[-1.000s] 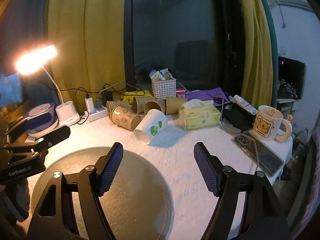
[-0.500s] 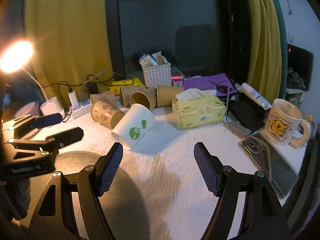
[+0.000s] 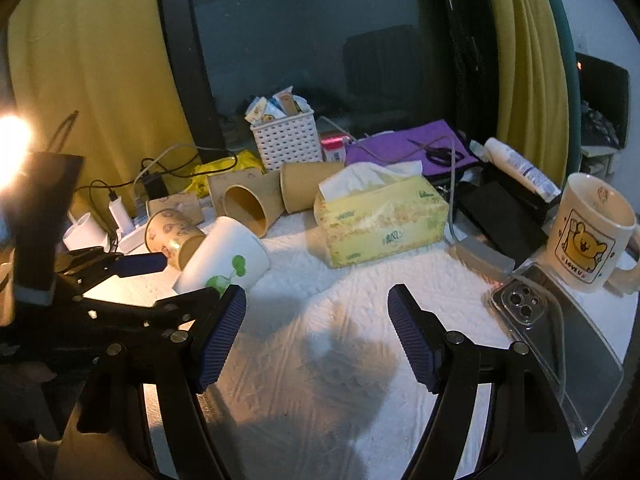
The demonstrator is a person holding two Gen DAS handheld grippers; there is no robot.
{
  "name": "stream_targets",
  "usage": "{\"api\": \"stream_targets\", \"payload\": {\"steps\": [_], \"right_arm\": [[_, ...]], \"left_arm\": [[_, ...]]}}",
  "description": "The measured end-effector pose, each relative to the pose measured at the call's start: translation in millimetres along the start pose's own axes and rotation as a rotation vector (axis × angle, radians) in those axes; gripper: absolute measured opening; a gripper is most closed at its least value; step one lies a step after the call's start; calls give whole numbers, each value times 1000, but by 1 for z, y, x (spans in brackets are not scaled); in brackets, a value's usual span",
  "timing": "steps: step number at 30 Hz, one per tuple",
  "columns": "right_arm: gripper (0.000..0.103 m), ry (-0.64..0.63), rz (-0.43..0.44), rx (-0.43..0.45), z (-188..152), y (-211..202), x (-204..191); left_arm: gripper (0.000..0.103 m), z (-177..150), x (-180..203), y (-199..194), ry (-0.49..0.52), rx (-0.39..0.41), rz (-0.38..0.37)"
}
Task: Flip cup upright
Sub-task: 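Reach the left tool to the lying white leaf-print cup and grasp it, then lift the cup with the left tool and rotate it toward the right tool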
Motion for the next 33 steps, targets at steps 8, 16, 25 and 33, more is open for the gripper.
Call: {"api": "stream_targets", "payload": {"steps": [8,16,25,33], "right_arm": [[77,22,-18,-4,-2,1,12],[77,2,-28,8,-8,-17,0],[77,-38,28,27,-23,-57,-41],[77,-71,112,22,-44,-96,-94]], "left_arm": [[59,-4,1,21,40,-44,14],[58,-17,6,-10,39,20,-28],[58,-61,5,-80,-8,122,-40],[58,-101,-3,-141,-85,213,-52]]}}
Point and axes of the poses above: each gripper's, at about its wrist camera, not at the fingertips, and y roughly the way its jaws point, x to its right, z to its top, the point moved 8 cm from there along y, roughly the way its jaws point, and after that the axes turned 13 degrees about y, right-handed, at the moved point
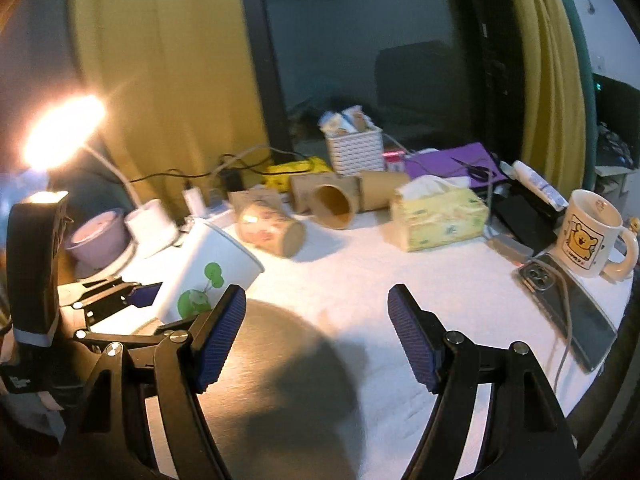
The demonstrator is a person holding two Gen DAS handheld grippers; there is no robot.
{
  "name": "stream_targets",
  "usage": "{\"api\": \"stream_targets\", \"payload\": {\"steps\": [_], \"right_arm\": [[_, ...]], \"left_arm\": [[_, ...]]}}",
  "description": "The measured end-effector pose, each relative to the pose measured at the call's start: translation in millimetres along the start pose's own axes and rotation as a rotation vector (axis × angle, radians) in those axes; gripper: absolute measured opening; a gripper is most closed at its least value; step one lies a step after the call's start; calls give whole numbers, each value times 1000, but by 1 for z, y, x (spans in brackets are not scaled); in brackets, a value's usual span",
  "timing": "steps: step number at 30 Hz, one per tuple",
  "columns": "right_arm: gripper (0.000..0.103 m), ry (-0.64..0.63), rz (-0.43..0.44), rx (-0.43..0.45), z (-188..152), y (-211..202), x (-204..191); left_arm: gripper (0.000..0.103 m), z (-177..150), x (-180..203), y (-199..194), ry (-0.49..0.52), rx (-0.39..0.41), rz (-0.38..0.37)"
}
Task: Flip cup upright
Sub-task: 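Lift the cup with the left tool and rotate it toward the right tool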
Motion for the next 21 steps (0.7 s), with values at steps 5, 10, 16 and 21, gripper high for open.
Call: {"api": "stream_targets", "payload": {"steps": [5,10,16,21], "right_arm": [[77,-6,19,9,-7,-24,-26],[77,-8,61,-3,-13,-43,-51],[77,5,155,-27,-25,-62,-81],[77,47,271,-62,-37,-74,-103]], "left_arm": [[58,-16,2,-36,-5,53,2],[58,-31,-3,-66,5,142,37],[58,-47,-6,-100,42,292,32],[58,-51,-10,-115,14,368,10]]}}
Point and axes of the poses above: each gripper's, at about its wrist camera, not at the fingertips, and y roughly the way its jaws point, x to its right, z to its top, the point moved 8 cm from there along y, roughly the way its jaws point, and after that the axes turned 13 degrees about y, right-handed, at the moved point
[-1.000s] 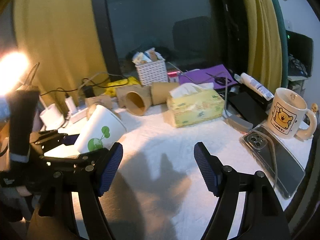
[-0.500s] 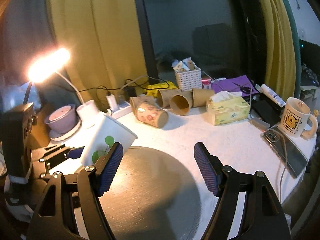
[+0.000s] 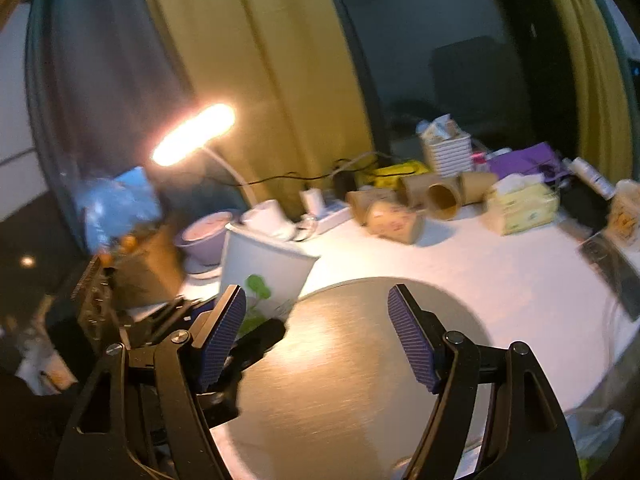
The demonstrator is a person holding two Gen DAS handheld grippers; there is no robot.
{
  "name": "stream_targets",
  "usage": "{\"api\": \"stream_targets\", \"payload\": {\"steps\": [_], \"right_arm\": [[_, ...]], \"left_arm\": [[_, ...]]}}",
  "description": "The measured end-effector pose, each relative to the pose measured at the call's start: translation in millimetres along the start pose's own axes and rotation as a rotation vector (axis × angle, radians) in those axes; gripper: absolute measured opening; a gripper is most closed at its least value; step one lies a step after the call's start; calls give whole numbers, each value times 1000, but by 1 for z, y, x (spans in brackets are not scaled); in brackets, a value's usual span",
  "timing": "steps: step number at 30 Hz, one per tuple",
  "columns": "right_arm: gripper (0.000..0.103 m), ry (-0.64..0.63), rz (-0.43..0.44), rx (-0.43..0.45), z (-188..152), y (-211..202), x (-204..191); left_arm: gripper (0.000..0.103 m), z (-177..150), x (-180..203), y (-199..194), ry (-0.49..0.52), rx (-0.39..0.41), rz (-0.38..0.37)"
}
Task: Flip cup upright
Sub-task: 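Lift the cup with the left tool and rotate it toward the right tool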
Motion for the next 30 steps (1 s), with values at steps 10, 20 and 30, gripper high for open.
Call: {"api": "stream_targets", "payload": {"steps": [10,20,30], "right_arm": [[77,89,105,-52,-7,5,-8],[77,148,180,-82,-10,10,-1],[77,151,190,-107,-8,17,1]], "left_arm": [[58,-2,18,-7,16,39,-24],[58,-2,37,-9,79,63,-54],[58,-1,51,-15,118,80,-81]]}}
Point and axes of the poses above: each gripper's, at about its wrist camera, not at the fingertips, and y roughly the way its jaws point, x to its right, z to its top, the point moved 8 cm from there along y, roughly the way its jaws point, and after that the axes turned 13 degrees about y, right-handed, at the moved point
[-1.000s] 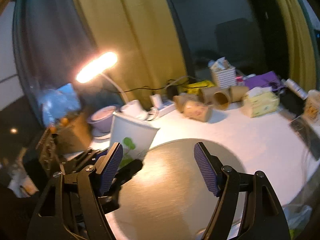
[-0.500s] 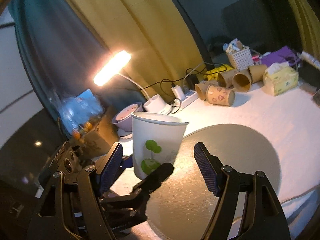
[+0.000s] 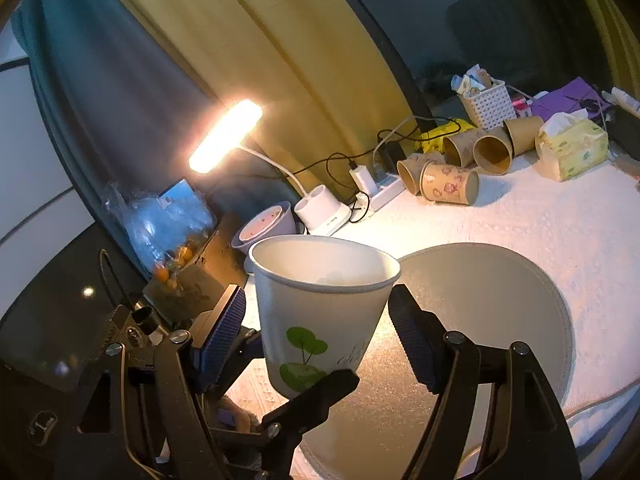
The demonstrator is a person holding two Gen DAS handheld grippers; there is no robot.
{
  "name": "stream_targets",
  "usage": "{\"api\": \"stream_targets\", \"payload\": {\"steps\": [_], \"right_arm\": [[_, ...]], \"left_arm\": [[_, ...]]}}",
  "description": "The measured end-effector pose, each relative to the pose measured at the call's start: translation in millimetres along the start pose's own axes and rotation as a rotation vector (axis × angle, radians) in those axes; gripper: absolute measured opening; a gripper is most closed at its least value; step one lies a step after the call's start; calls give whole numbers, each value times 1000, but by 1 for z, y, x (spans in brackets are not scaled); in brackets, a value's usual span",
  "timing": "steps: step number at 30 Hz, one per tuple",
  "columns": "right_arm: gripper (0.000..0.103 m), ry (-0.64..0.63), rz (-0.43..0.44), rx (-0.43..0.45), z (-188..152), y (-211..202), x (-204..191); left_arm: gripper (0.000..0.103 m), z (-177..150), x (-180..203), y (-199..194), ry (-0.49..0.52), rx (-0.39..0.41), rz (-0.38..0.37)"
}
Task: Flip cup upright
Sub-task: 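Lift the cup with the left tool and rotate it toward the right tool, then grasp the cup with the right tool while the left tool releases it, then lower the cup upright onto the round gray mat with the right tool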
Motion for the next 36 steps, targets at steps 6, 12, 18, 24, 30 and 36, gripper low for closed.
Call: {"api": "stream_targets", "payload": {"steps": [6,12,18,24,30,36], "right_arm": [[77,-4,0,-13,3,4,0],[71,-35,-24,-12,4,9,0],[71,-71,-73,30,15,11,4],[71,-121,-178,126,33,8,20],[71,-174,-324,174,36,22,48],[71,-245,-410,143,26,52,61]], "left_arm": [[58,0,5,0,3,-6,-21],[63,-4,1,6,-31,-38,-37],[75,-11,-5,14,-76,-71,-48],[75,-26,-21,23,-146,-139,-11],[75,-46,-51,31,-239,-229,93],[75,-76,-91,32,-385,-328,216]]}}
Point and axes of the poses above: each gripper's, at about its wrist camera, not at the fingertips, and y roughly the way its jaws point, x to its right, z to its top, the point moved 8 cm from there along y, roughly the way its jaws point, and after that the axes turned 13 degrees about y, right-handed, at the moved point
